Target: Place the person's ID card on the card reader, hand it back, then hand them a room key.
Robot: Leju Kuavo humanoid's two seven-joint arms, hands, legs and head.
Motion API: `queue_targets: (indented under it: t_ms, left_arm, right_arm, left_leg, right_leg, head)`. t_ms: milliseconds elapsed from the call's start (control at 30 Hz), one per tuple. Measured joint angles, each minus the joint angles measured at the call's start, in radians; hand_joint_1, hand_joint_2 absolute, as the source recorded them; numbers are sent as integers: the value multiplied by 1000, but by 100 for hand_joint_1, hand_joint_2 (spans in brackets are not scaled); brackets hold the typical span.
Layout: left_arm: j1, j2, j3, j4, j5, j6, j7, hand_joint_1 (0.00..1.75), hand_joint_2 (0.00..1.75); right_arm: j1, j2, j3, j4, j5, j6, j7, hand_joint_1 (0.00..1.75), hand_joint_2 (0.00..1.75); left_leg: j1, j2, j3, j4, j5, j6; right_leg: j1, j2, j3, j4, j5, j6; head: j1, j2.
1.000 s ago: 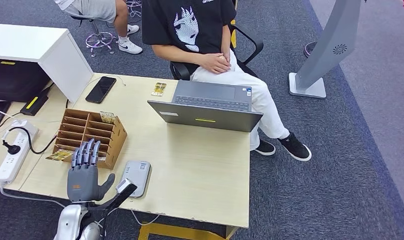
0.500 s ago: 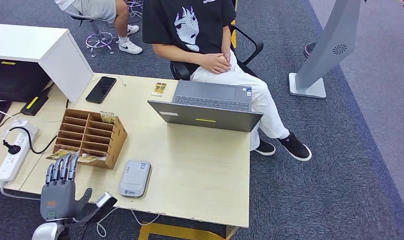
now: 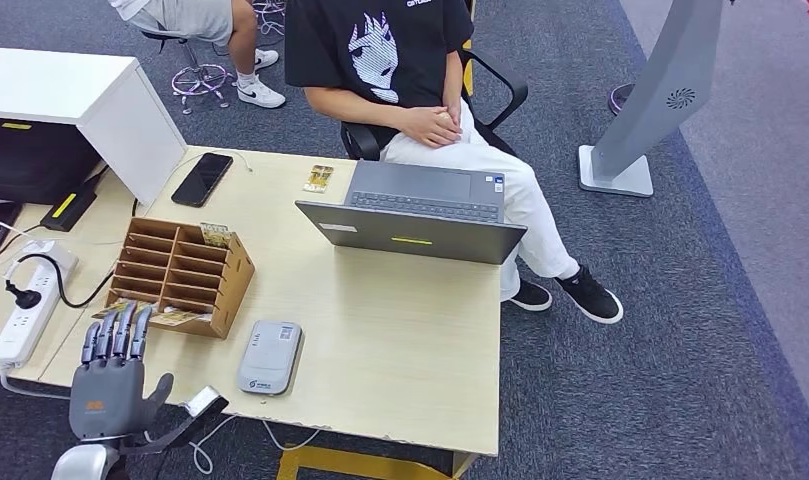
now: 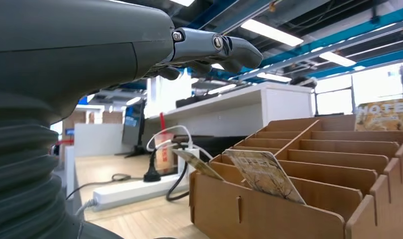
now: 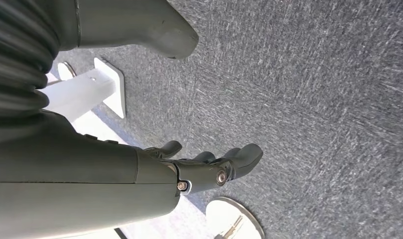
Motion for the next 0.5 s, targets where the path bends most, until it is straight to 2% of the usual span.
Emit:
queue_targets:
  t_ms: [267,500]
  left_arm:
    - [-61,35,55,45,-89,0,29,0,175]
    - [-113,43,73,112,-124,0,21,0,175]
  right_arm:
    - [-5,-1,0,0,22,13,-2,0,175]
    - [-9,-2,0,0,29,13,-1,0,175]
  left_leg:
    - [0,0,0,0,1,0]
    - [0,-1,0,0,1,0]
  right_leg:
    - [0,0,0,0,0,0]
    - [0,0,0,0,0,0]
  head:
    - [0,0]
    - [0,0]
